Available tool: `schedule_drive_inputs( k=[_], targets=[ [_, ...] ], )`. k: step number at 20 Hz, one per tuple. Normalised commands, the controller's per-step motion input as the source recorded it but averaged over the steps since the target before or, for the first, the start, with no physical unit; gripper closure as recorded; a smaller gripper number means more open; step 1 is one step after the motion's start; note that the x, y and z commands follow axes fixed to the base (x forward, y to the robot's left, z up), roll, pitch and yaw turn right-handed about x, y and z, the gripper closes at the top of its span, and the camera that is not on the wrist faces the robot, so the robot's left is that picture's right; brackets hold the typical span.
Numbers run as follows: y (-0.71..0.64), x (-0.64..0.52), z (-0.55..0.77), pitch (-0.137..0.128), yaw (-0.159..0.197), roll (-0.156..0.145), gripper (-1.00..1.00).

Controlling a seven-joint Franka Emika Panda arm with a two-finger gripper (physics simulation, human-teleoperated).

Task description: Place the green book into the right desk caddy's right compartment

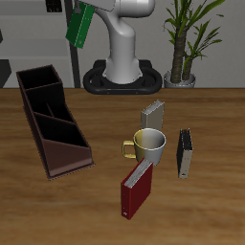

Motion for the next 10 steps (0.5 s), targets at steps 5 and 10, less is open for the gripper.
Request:
schedule_drive_inputs(
  k=[5, 10],
  targets=[
    [-0.05, -0.1, -0.17, 0.004, 0.011, -0.016, 1.0],
    [-0.03, -0.07, -0.15, -0.002, 0.029, -0.02, 1.0]
  ],
)
